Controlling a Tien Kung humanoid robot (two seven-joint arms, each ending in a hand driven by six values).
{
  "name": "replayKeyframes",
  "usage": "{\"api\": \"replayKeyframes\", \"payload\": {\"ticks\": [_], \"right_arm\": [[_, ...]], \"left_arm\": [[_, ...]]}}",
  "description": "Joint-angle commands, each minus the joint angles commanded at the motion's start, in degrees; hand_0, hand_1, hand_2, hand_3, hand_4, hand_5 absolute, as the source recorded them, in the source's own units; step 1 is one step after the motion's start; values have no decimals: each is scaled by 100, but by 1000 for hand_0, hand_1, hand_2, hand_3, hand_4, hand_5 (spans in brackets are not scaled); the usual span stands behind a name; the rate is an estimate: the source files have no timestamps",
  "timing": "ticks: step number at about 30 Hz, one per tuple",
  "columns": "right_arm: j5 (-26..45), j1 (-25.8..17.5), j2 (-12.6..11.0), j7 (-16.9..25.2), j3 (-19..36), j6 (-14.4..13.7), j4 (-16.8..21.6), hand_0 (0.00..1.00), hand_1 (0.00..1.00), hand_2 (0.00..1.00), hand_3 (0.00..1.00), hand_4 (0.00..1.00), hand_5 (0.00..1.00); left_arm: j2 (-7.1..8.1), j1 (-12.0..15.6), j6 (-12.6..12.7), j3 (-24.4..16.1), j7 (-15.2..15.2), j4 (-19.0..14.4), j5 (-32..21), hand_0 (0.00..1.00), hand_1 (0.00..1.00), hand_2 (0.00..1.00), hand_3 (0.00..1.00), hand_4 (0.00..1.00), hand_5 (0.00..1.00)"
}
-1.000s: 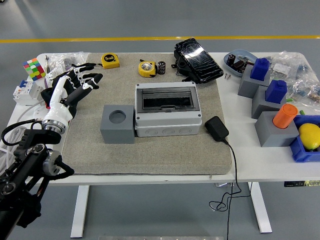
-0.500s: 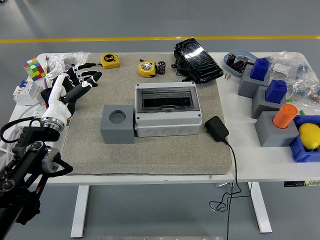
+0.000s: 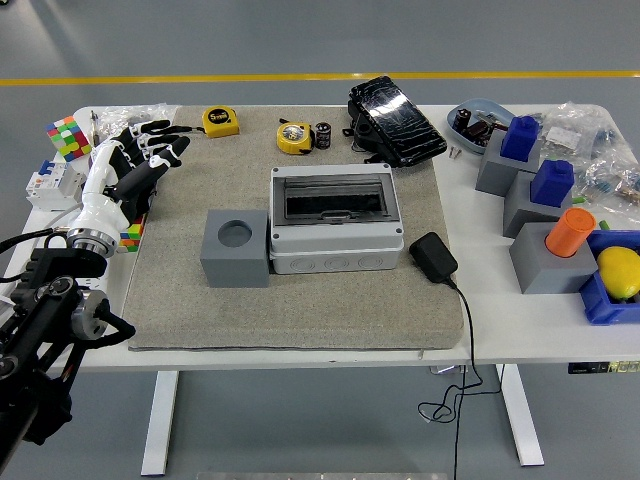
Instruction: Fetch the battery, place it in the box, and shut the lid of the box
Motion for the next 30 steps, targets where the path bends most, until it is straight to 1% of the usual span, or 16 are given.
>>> {"api": "replayKeyframes", "payload": {"ticks": [5, 13, 24, 30], "right_arm": [[6, -1, 22, -3, -6, 3, -2, 563, 595, 571, 544, 921, 479], [-22, -32, 66, 3, 53, 3, -2, 562, 595, 571, 544, 920, 480], [-107, -77, 160, 10, 230, 5, 4, 565, 595, 572, 544, 920, 481], [-111, -81, 165, 7, 249, 0, 1, 565, 596, 572, 544, 919, 482]], "left_arm": [[38, 13, -6, -41, 14, -3, -1, 498, 601, 570, 617, 991, 261], [19, 44, -22, -67, 38, -43, 9, 497, 601, 570, 618, 992, 263], [55, 152, -38, -181, 66, -132, 16, 502, 601, 574, 619, 992, 265], [59, 174, -43, -216, 77, -164, 15, 503, 601, 573, 618, 993, 265]]}}
